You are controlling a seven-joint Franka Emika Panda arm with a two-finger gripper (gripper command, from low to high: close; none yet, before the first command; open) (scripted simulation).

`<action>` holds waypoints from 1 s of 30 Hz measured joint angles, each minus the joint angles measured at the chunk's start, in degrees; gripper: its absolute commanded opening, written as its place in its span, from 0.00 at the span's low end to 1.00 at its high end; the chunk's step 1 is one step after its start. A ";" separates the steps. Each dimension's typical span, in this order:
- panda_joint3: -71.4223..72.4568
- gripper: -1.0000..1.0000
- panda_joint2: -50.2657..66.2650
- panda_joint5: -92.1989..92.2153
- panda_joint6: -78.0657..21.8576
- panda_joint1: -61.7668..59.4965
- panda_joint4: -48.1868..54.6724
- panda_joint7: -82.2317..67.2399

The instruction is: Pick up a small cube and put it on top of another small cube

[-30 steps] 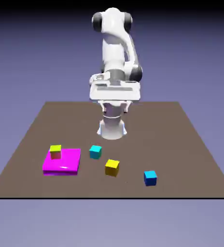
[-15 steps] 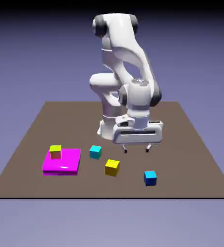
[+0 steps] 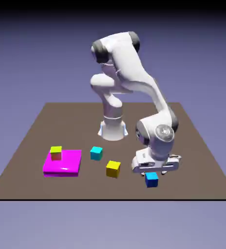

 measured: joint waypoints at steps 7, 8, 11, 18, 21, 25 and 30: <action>0.20 0.00 -10.15 3.72 -8.22 -2.23 -1.38 -4.20; -1.66 0.00 -12.18 3.65 -8.03 -2.17 -3.46 -5.39; -7.26 0.00 -18.24 3.41 -7.45 -2.00 -9.69 -8.95; -20.28 0.00 -32.40 2.87 -6.12 -1.92 -24.22 -17.27; -25.94 0.00 -38.47 2.63 -5.55 -1.70 -30.45 -20.83; -33.39 0.00 -46.56 2.32 -4.79 -1.17 -38.76 -25.57; -36.54 0.00 -45.79 2.19 0.50 -1.27 -43.06 -27.64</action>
